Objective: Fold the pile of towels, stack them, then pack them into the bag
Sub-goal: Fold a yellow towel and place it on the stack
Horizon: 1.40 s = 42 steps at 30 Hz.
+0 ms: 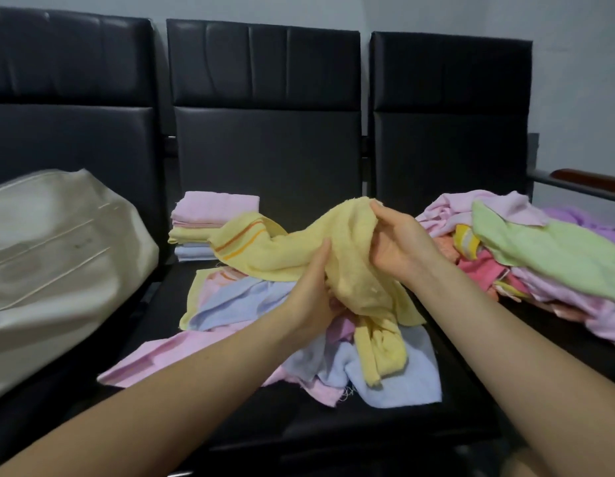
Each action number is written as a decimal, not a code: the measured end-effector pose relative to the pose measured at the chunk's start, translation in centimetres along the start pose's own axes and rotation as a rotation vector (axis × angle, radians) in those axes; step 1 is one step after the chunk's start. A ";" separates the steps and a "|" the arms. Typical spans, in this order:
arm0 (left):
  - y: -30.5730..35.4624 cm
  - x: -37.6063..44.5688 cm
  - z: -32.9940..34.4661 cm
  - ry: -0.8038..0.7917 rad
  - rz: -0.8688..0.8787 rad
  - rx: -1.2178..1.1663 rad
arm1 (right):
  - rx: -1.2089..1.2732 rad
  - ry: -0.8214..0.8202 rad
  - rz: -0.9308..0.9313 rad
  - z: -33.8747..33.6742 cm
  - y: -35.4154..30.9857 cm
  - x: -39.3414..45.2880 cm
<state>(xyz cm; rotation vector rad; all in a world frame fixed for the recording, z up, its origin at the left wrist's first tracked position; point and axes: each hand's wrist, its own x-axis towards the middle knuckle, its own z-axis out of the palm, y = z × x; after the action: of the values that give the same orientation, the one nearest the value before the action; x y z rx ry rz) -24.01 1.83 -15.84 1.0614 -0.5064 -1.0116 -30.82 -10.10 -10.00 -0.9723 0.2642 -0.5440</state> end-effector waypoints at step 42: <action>10.2 -10.6 -6.9 0.185 0.391 0.129 | -0.155 0.203 0.000 0.2 -1.7 -9.1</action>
<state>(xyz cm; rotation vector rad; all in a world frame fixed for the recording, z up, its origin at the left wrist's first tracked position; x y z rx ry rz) -19.42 15.59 -8.57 1.1040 -0.6052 -0.5371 -38.87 -5.69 -8.70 -1.0683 0.4941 -0.6300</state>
